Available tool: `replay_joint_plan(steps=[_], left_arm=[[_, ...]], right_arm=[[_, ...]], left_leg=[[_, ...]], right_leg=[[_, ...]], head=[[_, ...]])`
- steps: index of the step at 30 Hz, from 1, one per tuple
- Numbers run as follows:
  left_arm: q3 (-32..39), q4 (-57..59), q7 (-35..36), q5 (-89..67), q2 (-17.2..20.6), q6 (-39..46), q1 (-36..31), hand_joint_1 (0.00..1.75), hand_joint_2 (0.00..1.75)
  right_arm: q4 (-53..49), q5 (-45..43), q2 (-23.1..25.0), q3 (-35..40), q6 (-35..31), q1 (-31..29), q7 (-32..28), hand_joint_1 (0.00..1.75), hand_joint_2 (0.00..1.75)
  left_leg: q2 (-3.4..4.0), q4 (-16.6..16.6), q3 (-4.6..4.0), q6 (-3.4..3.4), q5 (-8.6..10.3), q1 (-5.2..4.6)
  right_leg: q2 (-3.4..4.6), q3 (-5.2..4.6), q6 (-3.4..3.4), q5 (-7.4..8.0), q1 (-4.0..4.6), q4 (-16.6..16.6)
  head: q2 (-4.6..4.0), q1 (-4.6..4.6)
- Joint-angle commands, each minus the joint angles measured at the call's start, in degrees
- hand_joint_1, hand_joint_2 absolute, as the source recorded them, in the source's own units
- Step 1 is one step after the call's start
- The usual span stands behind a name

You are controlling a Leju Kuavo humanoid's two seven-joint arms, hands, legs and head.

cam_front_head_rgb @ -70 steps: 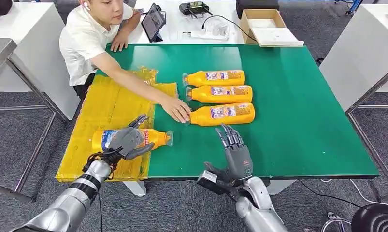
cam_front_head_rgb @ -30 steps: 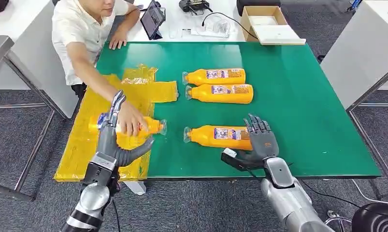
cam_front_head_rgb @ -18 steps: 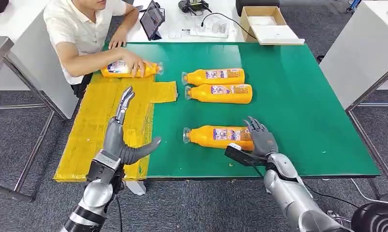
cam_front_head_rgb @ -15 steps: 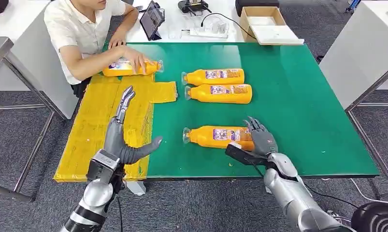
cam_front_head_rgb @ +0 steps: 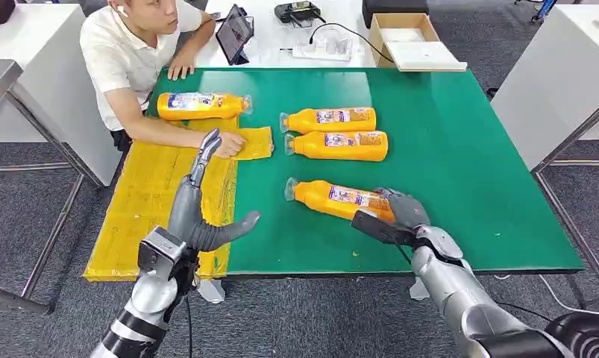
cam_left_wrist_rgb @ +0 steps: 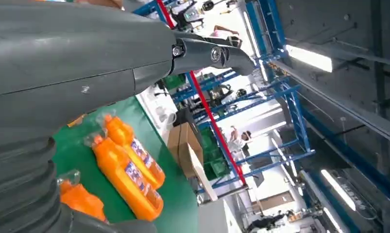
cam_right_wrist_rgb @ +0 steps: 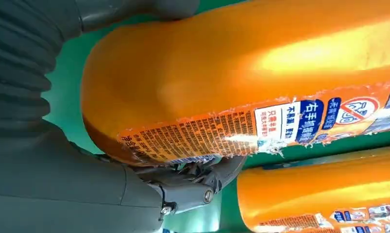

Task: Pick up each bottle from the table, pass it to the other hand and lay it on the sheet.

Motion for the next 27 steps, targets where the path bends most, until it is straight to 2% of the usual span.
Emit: replay_joint_plan(steps=[1, 11, 14, 16, 18, 19, 21, 24, 27], left_arm=[[-2.9, 5.0, -0.2, 0.5, 1.4, -0.6, -3.2, 0.00, 1.75], [-3.0, 5.4, -0.2, 0.6, 1.3, -0.6, -3.3, 0.00, 1.75], [-2.6, 5.2, -0.6, 1.9, 1.0, -0.8, -2.4, 0.00, 1.75], [1.1, 3.3, 0.0, 9.0, -2.2, 0.4, 0.6, 0.00, 1.75], [3.4, 2.2, 3.4, 19.5, -5.0, 0.9, 3.4, 0.00, 1.75], [3.1, 2.2, 4.4, 22.3, -5.1, 1.1, 4.1, 0.00, 1.75], [2.2, 3.0, 6.3, 29.6, -5.0, -1.1, 5.8, 0.00, 1.75], [0.2, 4.6, 7.0, 33.9, -4.2, -3.5, 8.2, 0.00, 1.75], [-1.2, 5.3, 7.9, 35.4, -3.6, -3.8, 9.5, 0.00, 1.75]], right_arm=[[7.6, 0.4, 0.3, 2.2, 3.9, 1.8, 0.3, 1.75, 1.75], [7.2, -1.1, 0.3, 1.4, 5.2, 2.2, -1.3, 1.75, 1.75], [5.9, -5.4, 1.1, -1.2, 5.6, 3.3, -6.5, 1.75, 1.75], [3.2, -10.9, 2.6, -4.2, 5.5, 5.0, -12.8, 1.75, 1.75], [-3.3, -16.9, 5.0, -6.5, 3.9, 8.2, -17.9, 1.75, 1.75], [-7.1, -20.0, 6.1, -7.1, 3.7, 9.9, -20.0, 1.75, 1.75], [-17.8, -27.3, 8.4, -7.2, 4.9, 14.2, -20.9, 1.75, 1.75], [-30.5, -34.9, 10.4, -5.5, 2.8, 19.6, -20.7, 1.75, 1.75], [-36.8, -39.5, 11.4, -3.9, 0.2, 22.5, -20.7, 1.75, 1.75]], left_leg=[[-0.17, -0.1, 0.16, -0.12, 0.03, 0.10], [-0.14, -0.1, 0.25, -0.10, 0.02, 0.11], [-0.12, -0.1, 0.29, -0.09, 0.00, 0.10], [-0.10, -0.1, 0.33, -0.10, 0.00, 0.11], [0.00, -0.2, 0.38, -0.14, -0.03, 0.15], [0.04, -0.1, 0.37, -0.14, -0.05, 0.13], [0.06, -0.1, 0.32, -0.16, -0.07, 0.13], [0.17, -0.1, 0.13, -0.15, -0.10, 0.08], [0.05, -0.1, -0.23, -0.12, -0.09, 0.05]], right_leg=[[-0.26, 0.26, -0.13, -0.02, 0.12, -0.2], [-0.21, 0.35, -0.11, -0.02, 0.12, -0.1], [-0.18, 0.38, -0.09, -0.02, 0.12, -0.1], [-0.16, 0.41, -0.10, -0.02, 0.12, -0.2], [-0.09, 0.47, -0.14, 0.00, 0.16, -0.2], [-0.03, 0.44, -0.14, 0.00, 0.15, -0.2], [-0.02, 0.39, -0.16, -0.01, 0.15, -0.2], [0.10, 0.16, -0.14, -0.03, 0.09, -0.1], [0.06, -0.17, -0.11, -0.06, 0.05, 0.0]], head=[[0.00, 0.00], [0.00, 0.00], [-0.02, 0.02], [0.00, 0.02], [0.00, 0.02], [0.00, 0.00], [0.00, 0.02], [0.00, 0.00], [0.00, 0.00]])
